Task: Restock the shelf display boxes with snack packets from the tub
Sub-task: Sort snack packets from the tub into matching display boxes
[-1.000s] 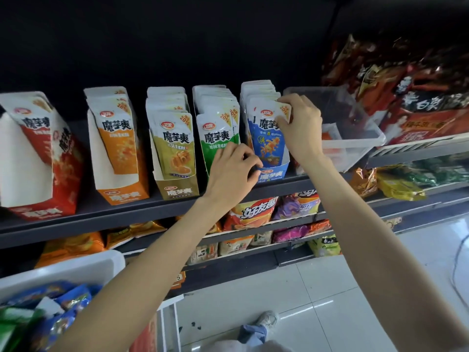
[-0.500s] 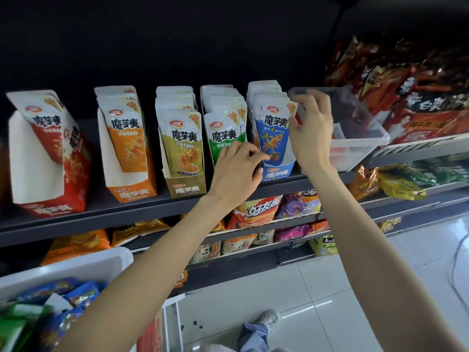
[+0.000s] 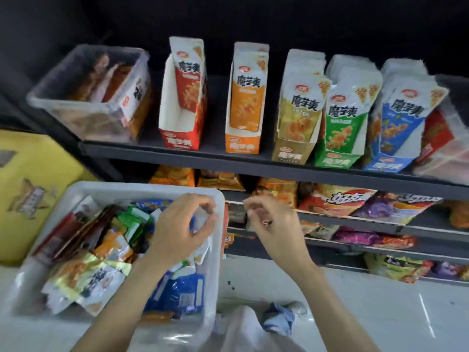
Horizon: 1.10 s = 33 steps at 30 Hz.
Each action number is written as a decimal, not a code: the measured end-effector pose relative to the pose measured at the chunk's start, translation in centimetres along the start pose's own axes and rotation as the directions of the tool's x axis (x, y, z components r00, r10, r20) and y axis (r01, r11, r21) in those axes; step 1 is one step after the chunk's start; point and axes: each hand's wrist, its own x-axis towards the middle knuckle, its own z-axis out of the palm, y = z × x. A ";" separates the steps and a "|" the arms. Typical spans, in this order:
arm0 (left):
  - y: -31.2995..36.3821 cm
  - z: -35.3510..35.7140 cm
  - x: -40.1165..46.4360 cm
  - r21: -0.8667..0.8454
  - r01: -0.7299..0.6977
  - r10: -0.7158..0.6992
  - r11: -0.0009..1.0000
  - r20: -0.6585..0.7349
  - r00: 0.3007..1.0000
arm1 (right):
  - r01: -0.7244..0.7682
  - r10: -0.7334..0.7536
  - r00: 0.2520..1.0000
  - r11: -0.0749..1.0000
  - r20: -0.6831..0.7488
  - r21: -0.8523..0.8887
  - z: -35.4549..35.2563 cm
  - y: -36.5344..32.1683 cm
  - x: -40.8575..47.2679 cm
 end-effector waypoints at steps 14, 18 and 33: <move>-12.5 -9.3 -11.7 0.497 0.248 -0.423 0.832 0.279 0.862 | 0.205 0.188 0.750 0.845 0.634 -0.493 17.8 -4.2 1.2; -13.4 -11.1 -12.5 0.379 0.223 -0.375 0.898 0.396 0.838 | 0.072 0.172 0.736 0.942 0.655 -0.329 20.4 -6.0 1.1; -12.9 -12.4 -11.3 0.434 0.114 -0.372 0.894 0.576 0.728 | -0.198 0.234 0.844 0.972 0.483 -0.124 19.6 -6.3 1.7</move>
